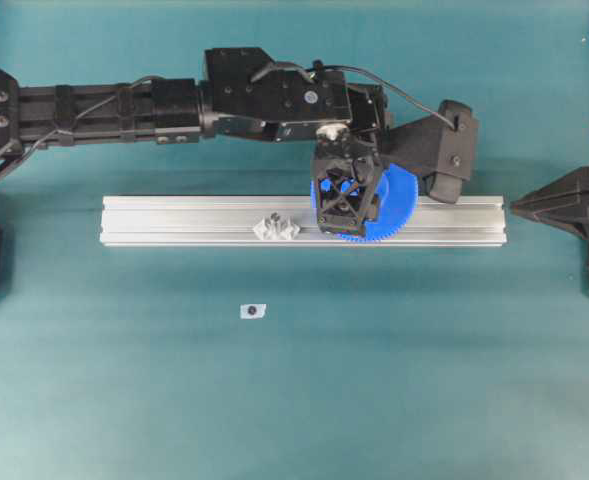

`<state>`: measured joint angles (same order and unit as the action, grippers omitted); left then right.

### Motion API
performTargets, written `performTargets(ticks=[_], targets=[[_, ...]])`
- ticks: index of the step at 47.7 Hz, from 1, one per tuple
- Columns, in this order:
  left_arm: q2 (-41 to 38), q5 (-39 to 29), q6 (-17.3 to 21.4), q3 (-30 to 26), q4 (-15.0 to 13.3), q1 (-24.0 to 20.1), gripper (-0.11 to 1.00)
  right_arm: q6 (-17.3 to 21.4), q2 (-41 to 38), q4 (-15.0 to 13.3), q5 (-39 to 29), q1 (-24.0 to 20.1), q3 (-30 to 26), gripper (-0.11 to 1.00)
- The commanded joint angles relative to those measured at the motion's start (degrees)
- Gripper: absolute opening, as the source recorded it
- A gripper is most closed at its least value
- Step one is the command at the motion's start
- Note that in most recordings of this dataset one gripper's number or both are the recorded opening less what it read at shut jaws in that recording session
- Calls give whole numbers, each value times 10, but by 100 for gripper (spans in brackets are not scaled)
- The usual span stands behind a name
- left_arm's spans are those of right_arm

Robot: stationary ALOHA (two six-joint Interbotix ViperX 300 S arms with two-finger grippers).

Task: Find the location of the shaft and insert the large gear.
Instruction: 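Align the gear's bore with the upper metal shaft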

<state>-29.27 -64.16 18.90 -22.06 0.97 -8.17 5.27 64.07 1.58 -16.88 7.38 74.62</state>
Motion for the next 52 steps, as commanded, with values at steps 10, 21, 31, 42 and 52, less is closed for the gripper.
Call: performTargets(ticks=[10, 21, 31, 42, 52], targets=[[7, -8, 0, -26, 4, -12, 69, 5, -4, 0, 2, 2, -10, -1], [7, -9, -3, -26, 4, -11, 70, 5, -4, -1, 2, 2, -10, -1], [4, -10, -2, -29, 4, -11, 69, 5, -4, -1, 2, 1, -10, -1], [1, -18, -1, -31, 4, -5, 70, 5, -4, -1, 2, 2, -10, -1], [0, -17, -2, -35, 4, -3, 69, 4, -4, -1, 2, 2, -11, -1]])
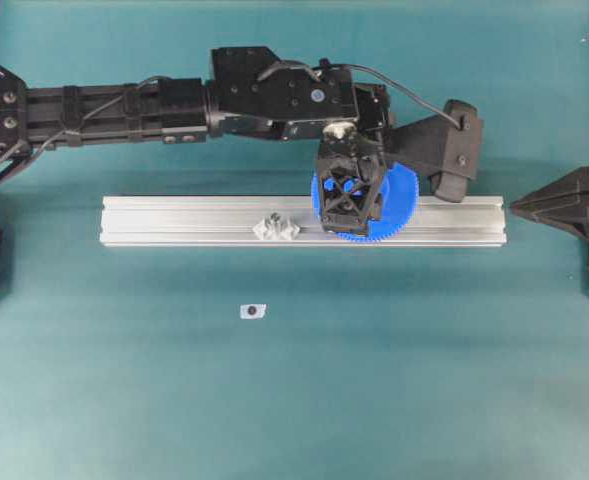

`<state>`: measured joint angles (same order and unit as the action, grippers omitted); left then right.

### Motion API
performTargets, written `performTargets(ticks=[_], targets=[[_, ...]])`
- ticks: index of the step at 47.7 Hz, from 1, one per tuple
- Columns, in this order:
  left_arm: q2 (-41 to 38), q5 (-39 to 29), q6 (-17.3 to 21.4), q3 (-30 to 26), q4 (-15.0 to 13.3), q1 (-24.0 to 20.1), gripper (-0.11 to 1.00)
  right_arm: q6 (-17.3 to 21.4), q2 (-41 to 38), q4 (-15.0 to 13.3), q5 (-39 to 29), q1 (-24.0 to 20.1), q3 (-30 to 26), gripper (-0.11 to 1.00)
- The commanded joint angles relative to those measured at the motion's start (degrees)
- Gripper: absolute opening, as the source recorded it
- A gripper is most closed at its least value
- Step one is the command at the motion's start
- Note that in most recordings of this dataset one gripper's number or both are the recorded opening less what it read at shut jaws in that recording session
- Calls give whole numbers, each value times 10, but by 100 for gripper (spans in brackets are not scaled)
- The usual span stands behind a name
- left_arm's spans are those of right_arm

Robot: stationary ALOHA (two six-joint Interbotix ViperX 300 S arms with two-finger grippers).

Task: Find the location of the shaft and insert the large gear.
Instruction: 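Align the gear's bore with the upper metal shaft, then push the gear down onto the shaft with the left gripper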

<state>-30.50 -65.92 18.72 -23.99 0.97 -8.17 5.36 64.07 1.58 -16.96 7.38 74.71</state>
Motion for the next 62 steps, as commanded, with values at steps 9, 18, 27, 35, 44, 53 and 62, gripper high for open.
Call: performTargets(ticks=[9, 18, 27, 35, 44, 53, 62], targets=[[11, 1, 2, -24, 4, -1, 70, 4, -4, 0, 3, 2, -11, -1], [8, 1, 3, -25, 4, 2, 70, 4, -3, -1, 3, 2, -12, -1], [7, -3, 2, -24, 4, 2, 70, 4, -4, -1, 3, 2, -13, -1], [7, -1, 2, -24, 4, 2, 70, 4, -4, -1, 2, 2, -12, -1], [9, -3, 2, -25, 4, 2, 70, 4, -4, -1, 3, 1, -13, -1], [11, -4, 0, -27, 4, 2, 70, 4, -4, -1, 2, 2, -11, -1], [12, -4, -5, -35, 3, 5, 83, 4, -3, 0, 3, 2, -13, -1]])
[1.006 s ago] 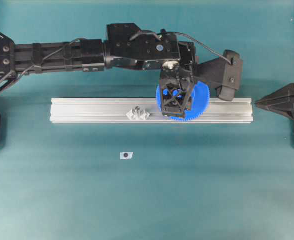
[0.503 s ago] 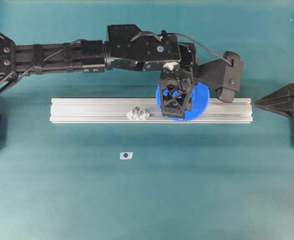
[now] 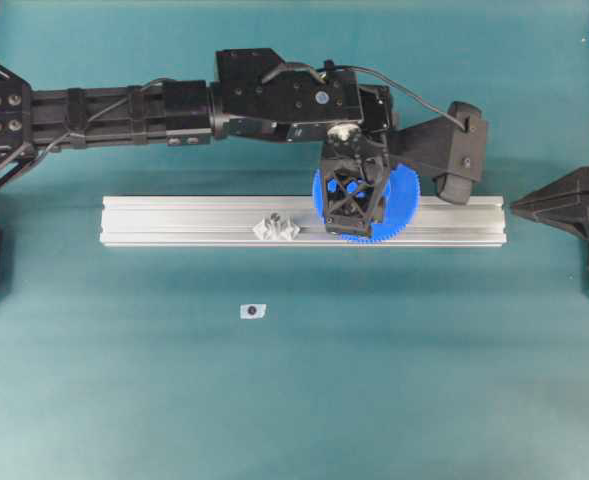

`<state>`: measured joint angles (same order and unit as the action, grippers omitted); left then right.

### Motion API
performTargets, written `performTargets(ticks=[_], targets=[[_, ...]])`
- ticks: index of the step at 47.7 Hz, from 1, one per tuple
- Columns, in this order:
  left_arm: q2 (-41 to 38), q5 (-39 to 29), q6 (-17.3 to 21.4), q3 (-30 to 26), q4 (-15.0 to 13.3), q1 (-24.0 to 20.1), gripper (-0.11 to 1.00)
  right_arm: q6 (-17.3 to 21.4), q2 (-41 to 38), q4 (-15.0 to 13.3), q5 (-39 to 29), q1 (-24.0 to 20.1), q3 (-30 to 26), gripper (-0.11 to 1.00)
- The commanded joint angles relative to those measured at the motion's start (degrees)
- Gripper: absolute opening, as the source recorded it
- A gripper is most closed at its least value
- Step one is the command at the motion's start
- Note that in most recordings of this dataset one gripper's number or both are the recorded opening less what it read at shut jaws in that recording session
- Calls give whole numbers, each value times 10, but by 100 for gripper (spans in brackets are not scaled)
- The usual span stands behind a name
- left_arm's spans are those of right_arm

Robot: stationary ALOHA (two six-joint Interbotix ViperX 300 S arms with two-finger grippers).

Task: Find the location of the shaft and insert the large gear.
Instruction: 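Push the gear down onto the shaft with the left gripper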

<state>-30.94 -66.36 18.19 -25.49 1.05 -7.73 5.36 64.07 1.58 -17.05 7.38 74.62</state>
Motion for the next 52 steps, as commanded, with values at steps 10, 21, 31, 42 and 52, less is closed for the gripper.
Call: performTargets(ticks=[10, 21, 31, 42, 52], targets=[[18, 4, 7, -21, 2, 5, 87, 4, 4, -1, 1, 2, -12, -1], [17, 4, 7, -21, 3, 5, 87, 4, 5, -1, -4, 2, -12, -1], [18, -1, 5, -21, 2, 6, 87, 4, 5, -1, -4, 2, -12, -1], [31, -8, 1, -24, 2, 17, 91, 4, 5, 0, -4, 2, -12, -1], [34, -13, 2, -43, 2, 17, 92, 4, 5, -1, -3, 2, -12, -1]])
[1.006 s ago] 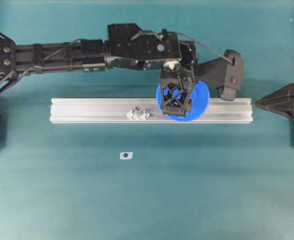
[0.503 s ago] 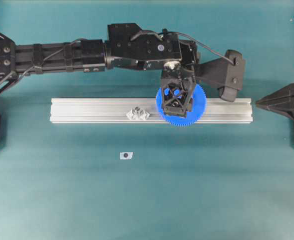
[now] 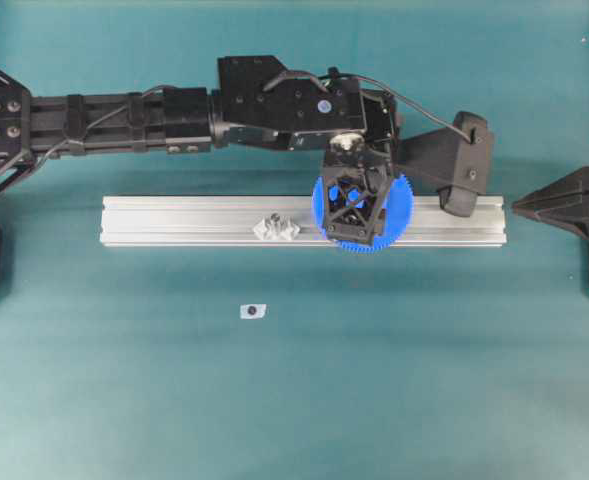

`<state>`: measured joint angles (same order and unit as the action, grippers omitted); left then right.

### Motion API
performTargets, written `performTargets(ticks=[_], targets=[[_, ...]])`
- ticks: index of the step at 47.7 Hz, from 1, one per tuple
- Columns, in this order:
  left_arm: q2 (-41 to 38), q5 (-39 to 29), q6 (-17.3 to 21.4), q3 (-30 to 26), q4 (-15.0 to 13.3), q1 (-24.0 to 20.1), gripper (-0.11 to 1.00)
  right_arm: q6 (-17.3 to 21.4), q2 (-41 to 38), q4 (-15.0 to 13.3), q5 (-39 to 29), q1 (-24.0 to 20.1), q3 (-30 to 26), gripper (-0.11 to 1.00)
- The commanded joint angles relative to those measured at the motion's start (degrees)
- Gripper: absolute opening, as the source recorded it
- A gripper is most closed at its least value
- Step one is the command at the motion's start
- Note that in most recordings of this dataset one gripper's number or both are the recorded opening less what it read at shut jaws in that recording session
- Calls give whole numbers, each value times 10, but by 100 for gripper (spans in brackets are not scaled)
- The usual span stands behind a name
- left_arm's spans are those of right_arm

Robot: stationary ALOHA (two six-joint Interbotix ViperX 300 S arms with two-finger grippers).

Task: Find the location of the shaft and insert the large gear.
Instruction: 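Push the gear down onto the shaft with the left gripper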

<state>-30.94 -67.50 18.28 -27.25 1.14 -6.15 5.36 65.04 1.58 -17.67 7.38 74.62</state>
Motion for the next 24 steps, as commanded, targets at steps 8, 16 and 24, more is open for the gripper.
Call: performTargets(ticks=[8, 16, 24], targets=[[31, -25, 4, -53, 1, 1, 92, 4, -4, -1, 3, 2, -12, -1], [27, -39, 2, -71, 0, -1, 92, 4, -4, 0, 3, 2, -14, -1], [25, -51, -1, -79, 1, -3, 92, 4, -5, -1, 4, 2, -15, -1]])
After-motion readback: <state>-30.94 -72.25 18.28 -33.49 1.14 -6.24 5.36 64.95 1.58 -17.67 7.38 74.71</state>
